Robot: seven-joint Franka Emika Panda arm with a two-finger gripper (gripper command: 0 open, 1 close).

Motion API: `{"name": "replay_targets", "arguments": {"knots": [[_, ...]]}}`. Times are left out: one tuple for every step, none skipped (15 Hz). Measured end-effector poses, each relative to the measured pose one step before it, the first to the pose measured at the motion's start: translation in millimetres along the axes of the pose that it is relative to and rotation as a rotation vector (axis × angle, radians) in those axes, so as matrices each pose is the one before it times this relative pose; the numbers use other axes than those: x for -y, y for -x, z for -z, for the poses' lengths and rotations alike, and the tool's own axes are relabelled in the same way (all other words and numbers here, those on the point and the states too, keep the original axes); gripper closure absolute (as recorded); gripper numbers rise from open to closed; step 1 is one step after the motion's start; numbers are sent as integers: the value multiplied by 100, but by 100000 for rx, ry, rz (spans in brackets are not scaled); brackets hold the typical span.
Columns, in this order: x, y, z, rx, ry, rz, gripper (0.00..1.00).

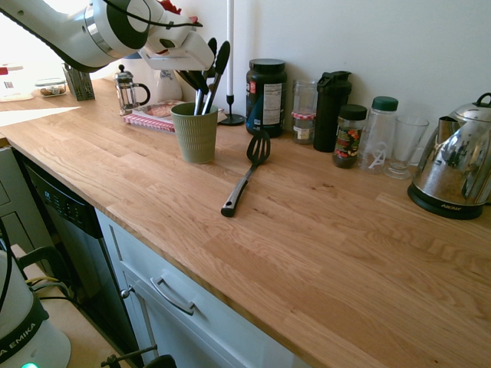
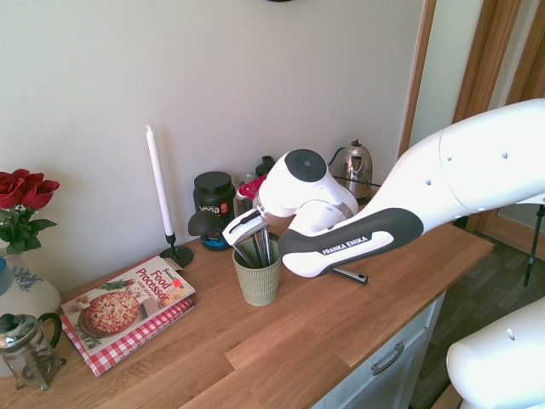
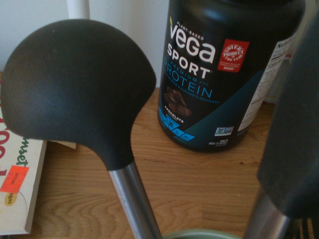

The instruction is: Put the tongs back in the holder

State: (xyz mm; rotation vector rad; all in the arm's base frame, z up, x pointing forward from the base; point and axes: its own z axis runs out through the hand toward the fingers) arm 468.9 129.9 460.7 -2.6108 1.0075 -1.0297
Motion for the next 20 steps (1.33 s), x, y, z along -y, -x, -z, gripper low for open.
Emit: {"name": "replay_targets", "arguments": {"knots": [[2,60,-2,159,140,172,0],[5,27,4,79,58,129,0],[-9,18,-10,84,147,166,0],[-28,-8,22,268,282,-53,0],[-46,-119,139,730,386,-513,0],[151,-166,361,1012,-162,-541,0],[429,-399,840,566,-933,-180,0],[575,-528,1274,237,-1331,-286,0],[636,-517,1522,50,-1174,-526,0],[375,-542,1509,-94,-790,-589,0],[218,-411,1470,796,272,-225,0],[-222,-430,1313,1701,3269,311,0],[-999,-632,904,2513,6655,164,0],[-1445,-666,302,3588,6835,-84,0],[-1723,-879,50,4798,6624,-56,0],[-1925,-1001,-43,6207,5646,38,0],[-2057,-670,-5,7352,4662,713,0],[-2186,-304,23,7718,4188,1297,0],[-2135,180,39,7790,3630,2122,0],[-1914,674,-55,6729,2802,3118,0]]}}
